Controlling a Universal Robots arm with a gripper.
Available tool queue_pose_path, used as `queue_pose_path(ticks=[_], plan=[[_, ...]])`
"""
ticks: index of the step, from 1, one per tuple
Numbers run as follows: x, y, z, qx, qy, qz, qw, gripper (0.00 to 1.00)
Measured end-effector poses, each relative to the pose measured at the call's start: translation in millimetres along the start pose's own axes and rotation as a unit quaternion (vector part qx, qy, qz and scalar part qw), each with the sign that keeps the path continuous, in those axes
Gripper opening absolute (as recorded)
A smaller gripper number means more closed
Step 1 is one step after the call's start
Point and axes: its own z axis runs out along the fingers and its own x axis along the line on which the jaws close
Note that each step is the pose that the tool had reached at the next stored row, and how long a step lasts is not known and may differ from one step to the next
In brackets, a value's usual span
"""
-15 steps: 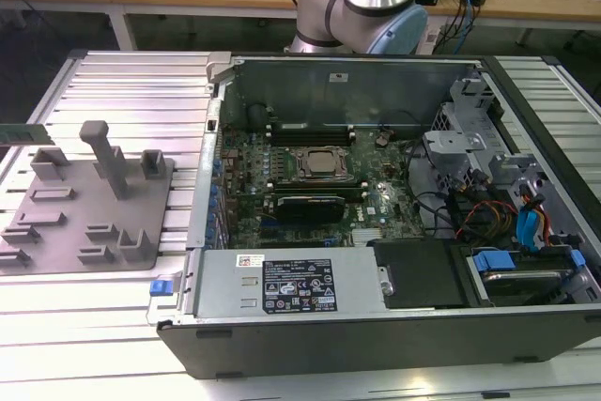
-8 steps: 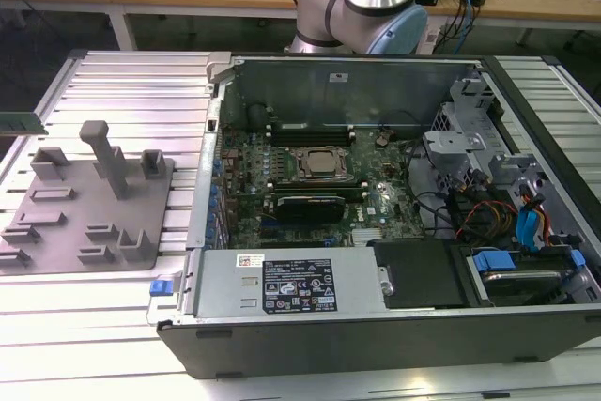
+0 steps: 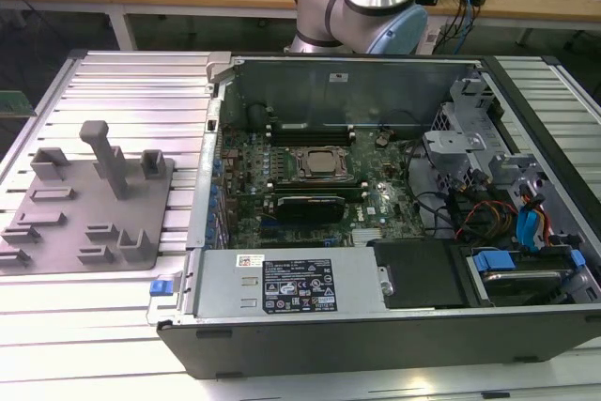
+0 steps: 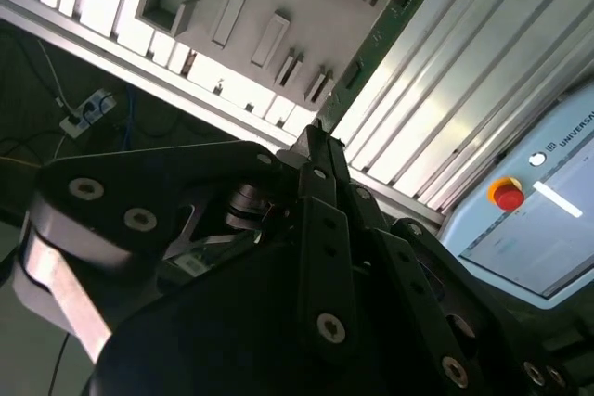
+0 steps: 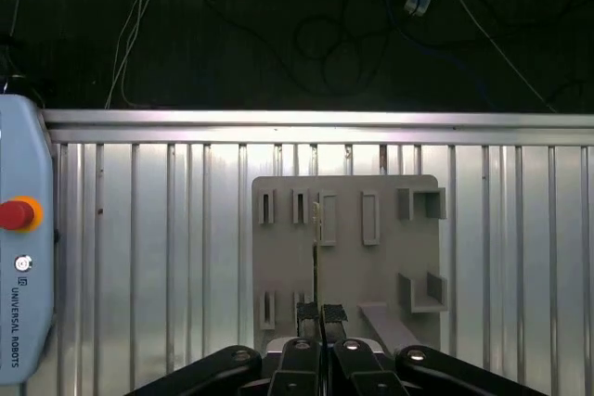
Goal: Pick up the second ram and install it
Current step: 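Pick up the second ram and move it above second insertion slot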
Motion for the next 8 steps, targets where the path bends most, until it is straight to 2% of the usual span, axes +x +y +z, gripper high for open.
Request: queue_pose_path(ticks=[1, 4, 8], plan=[[-0.1, 0.1, -3.5, 0.0, 0.0001, 0.0, 1.0, 0.09], [-0.2, 0.3, -7.7, 0.0, 0.0, 0.0, 1.0, 0.09], [-0.2, 0.3, -8.0, 0.0, 0.0, 0.0, 1.0, 0.09]])
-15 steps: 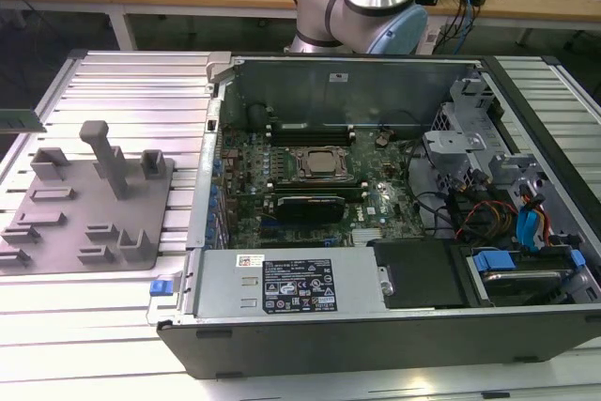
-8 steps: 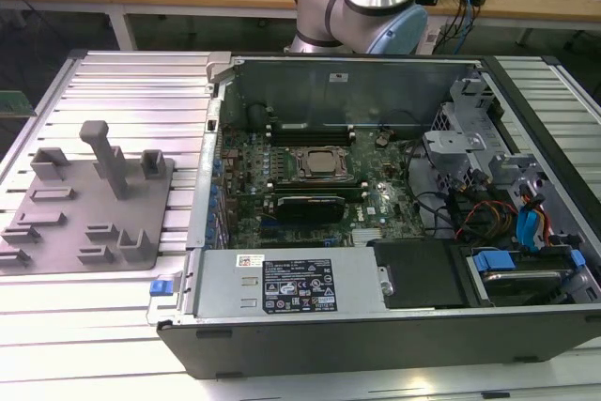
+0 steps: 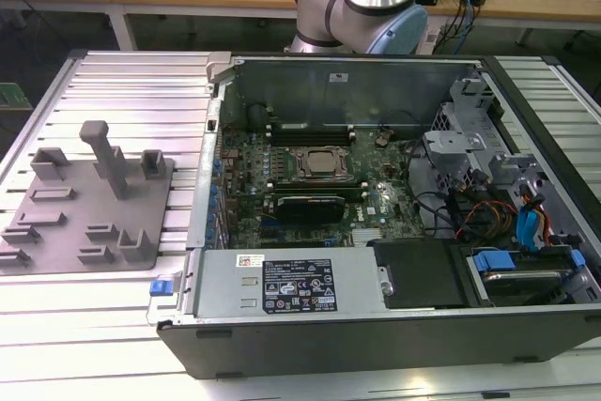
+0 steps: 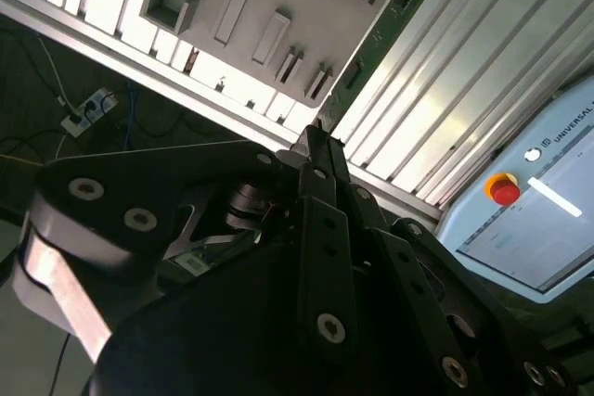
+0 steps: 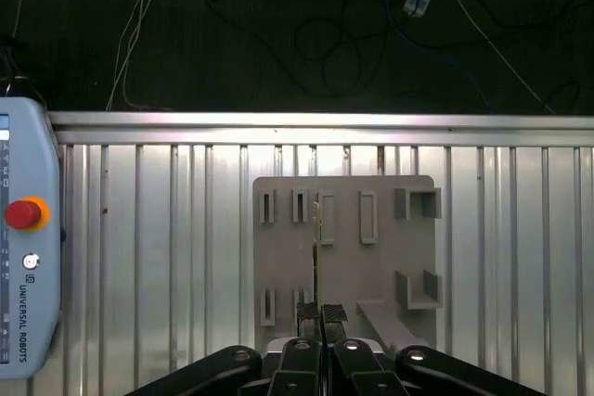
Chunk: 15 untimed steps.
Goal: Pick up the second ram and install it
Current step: 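Pick up the second ram and move it above second insertion slot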
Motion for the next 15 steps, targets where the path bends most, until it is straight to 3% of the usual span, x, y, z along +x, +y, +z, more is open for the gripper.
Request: queue_pose_path(ticks=[5, 15], plan=[[0.0, -4.6, -0.3, 0.0, 0.0, 0.0, 1.0, 0.09], [0.1, -24.3, -1.1, -0.0001, 0.0, 0.0, 1.0, 0.09]])
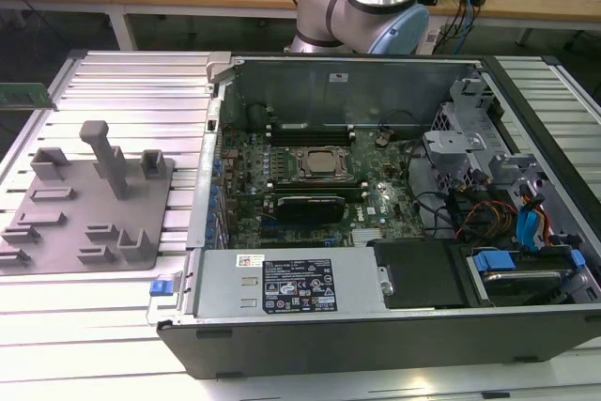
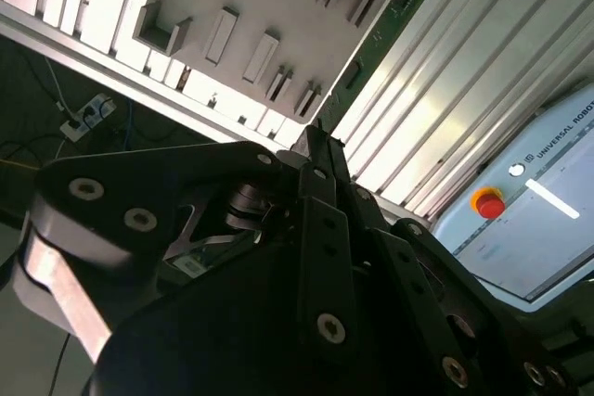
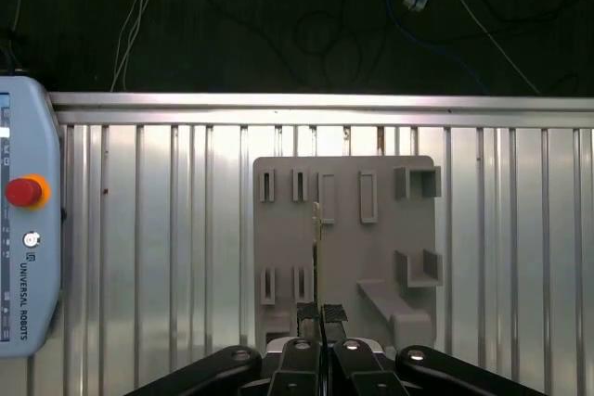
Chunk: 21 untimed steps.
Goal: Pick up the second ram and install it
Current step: 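Pick up the second ram and move it above second insertion slot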
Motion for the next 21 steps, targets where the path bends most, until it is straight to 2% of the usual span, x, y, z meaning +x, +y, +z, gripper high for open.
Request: queue_pose_path(ticks=[10, 14, 21], plan=[[0.1, -15.2, -0.6, 0.0, 0.0, 0.0, 1.0, 0.09], [0.1, -26.3, -1.0, 0.0001, 0.0, 0.0, 1.0, 0.09], [0.2, -39.0, -1.6, 0.0, 0.0, 0.0, 1.0, 0.09]])
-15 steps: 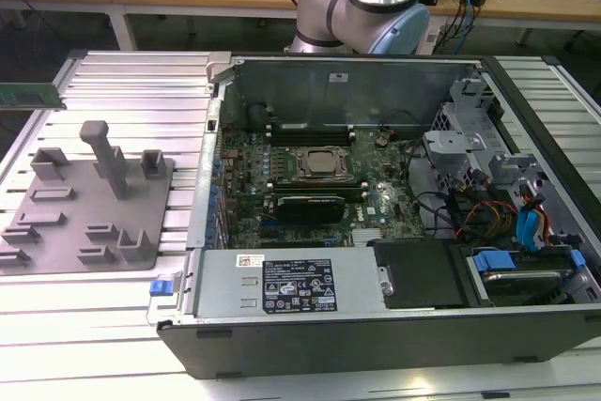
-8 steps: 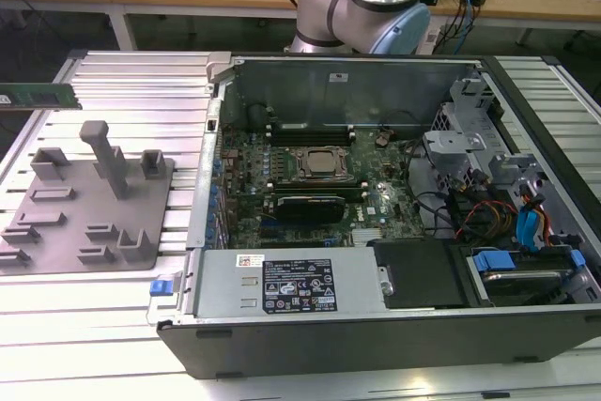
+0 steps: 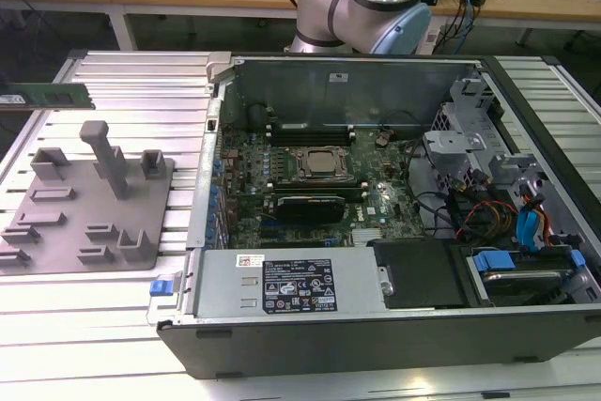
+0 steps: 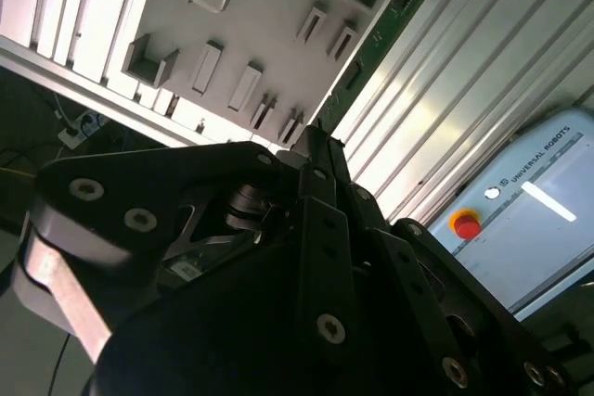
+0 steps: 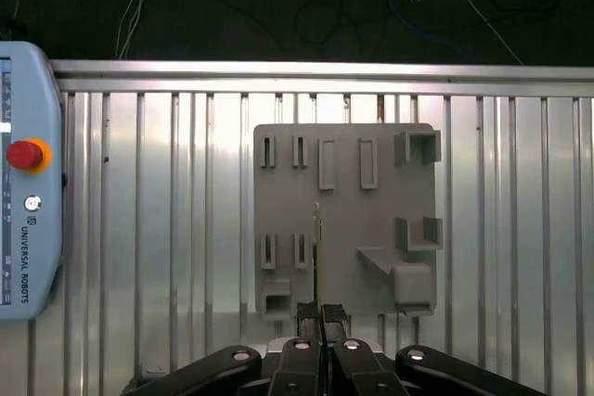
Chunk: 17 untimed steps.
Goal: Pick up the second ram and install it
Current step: 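Pick up the second ram and move it above second insertion slot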
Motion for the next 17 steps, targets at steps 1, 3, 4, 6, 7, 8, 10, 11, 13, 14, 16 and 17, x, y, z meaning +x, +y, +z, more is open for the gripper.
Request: queue_pose_path(ticks=[1, 3, 4, 6, 7, 8, 10, 11, 13, 14, 16, 17], plan=[[0.0, -4.4, -0.2, 0.0, 0.0, 0.0, 1.0, 0.09], [0.0, -11.3, -0.4, 0.0, 0.0, 0.0, 1.0, 0.09], [0.0, -15.8, -0.7, 0.0, 0.0, 0.0, 1.0, 0.09], [0.1, -22.4, -1.0, 0.0, 0.0, 0.0, 1.0, 0.09], [0.1, -26.1, -1.1, 0.0, 0.0, 0.0, 1.0, 0.09], [0.1, -29.5, -1.3, 0.0, 0.0, 0.0, 1.0, 0.09], [0.1, -37.5, -1.6, 0.0, 0.0, 0.0, 1.0, 0.09], [0.1, -43.5, -1.9, 0.0, 0.0, 0.0, 1.0, 0.09], [0.2, -49.5, -2.1, 0.0, 0.0, 0.0, 1.0, 0.09], [0.2, -52.6, -2.2, 0.0, 0.0, 0.0, 1.0, 0.09], [0.2, -61.0, -2.6, 0.0, 0.0, 0.0, 1.0, 0.09], [0.2, -65.7, -2.9, -0.0001, 0.0001, 0.0, 1.0, 0.09]])
